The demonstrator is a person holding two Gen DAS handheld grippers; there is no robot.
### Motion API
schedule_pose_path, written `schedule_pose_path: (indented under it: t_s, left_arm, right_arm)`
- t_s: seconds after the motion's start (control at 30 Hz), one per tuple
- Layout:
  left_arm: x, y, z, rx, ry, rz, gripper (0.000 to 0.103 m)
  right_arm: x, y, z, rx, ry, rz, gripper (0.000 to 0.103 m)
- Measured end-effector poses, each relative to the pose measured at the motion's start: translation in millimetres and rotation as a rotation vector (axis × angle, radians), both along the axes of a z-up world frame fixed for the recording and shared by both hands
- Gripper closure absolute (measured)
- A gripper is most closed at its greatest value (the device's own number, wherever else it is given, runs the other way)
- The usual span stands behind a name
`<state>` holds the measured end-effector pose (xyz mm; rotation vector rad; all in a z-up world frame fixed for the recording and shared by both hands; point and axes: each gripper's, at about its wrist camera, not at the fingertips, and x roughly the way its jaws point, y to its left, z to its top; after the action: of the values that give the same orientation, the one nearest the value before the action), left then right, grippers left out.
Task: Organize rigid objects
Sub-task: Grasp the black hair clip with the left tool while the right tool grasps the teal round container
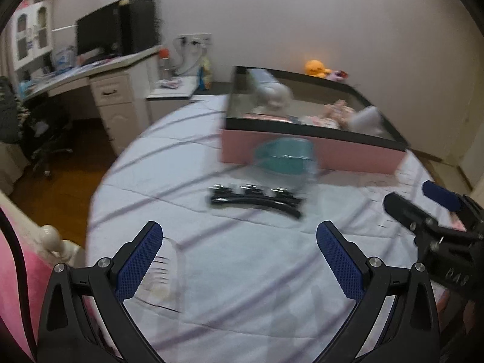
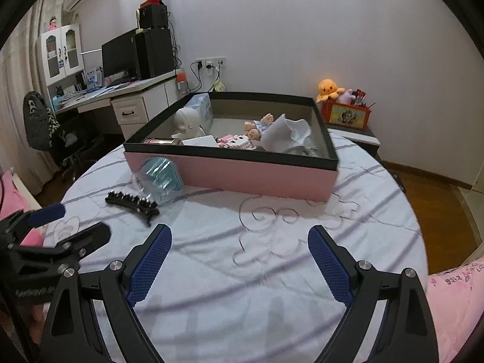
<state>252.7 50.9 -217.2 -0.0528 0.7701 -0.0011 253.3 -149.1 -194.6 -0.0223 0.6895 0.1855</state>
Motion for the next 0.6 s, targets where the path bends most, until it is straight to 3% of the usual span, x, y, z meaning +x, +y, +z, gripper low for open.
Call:
schedule_pose_path:
  t_s: [0.3,0.47,0.6]
  left_arm:
    - [18,68,-2,0.02,-0.01,0.136,0.0]
    - [25,92,-3,0.01,-0.016,0.158,0.0]
    - [27,104,-4,-0.015,-0.015,0.146,0.0]
  right_arm:
    - [48,61,-11,0.07,0.087,0.031,0.01]
    - [68,92,-20,0.104,0.134,0.005,0.01]
    - [81,111,-31,0.076,0.165,-0.019,0.01]
